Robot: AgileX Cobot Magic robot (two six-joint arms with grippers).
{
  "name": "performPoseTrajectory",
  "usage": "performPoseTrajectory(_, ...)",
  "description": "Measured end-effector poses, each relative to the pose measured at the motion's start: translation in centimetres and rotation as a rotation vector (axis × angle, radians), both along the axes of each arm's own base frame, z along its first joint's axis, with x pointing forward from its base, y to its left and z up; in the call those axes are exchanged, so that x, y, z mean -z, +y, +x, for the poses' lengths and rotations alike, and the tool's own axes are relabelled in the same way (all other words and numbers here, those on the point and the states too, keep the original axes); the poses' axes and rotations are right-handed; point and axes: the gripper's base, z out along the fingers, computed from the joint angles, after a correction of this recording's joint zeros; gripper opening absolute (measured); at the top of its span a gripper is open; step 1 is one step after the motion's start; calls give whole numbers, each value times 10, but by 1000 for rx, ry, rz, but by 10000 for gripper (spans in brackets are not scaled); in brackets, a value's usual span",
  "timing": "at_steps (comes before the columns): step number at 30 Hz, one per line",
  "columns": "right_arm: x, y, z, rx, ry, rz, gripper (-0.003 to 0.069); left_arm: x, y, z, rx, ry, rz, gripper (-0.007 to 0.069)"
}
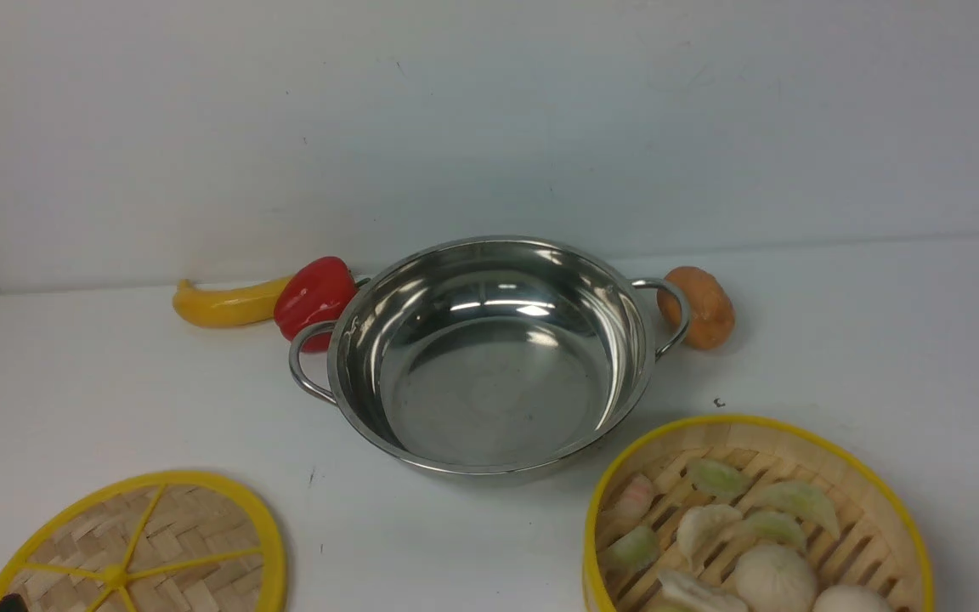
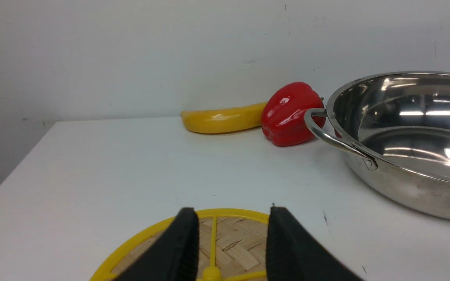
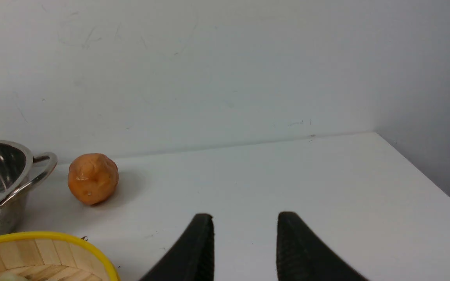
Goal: Place the steamer in the pot on the white table, and put the lid on the steamer.
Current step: 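Reach for and grasp the rim of the bamboo steamer holding the buns with the right gripper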
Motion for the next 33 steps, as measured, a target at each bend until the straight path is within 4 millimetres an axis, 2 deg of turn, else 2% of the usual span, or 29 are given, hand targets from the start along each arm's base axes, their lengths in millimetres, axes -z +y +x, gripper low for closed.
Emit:
performPoseTrajectory(18, 0, 0, 0, 0, 0, 0, 243, 0, 0, 0, 0, 0, 1, 241)
performPoseTrajectory(28, 0, 0, 0, -1, -3, 5, 243, 0, 2, 0, -4, 0, 150, 241)
performPoseTrajectory(31, -2, 2, 0, -8, -36, 134, 243, 0, 2, 0, -4, -1, 153, 241)
performPoseTrajectory(33, -4, 3, 1, -15, -76, 298, 243, -1, 2, 0, -4, -5, 121, 241)
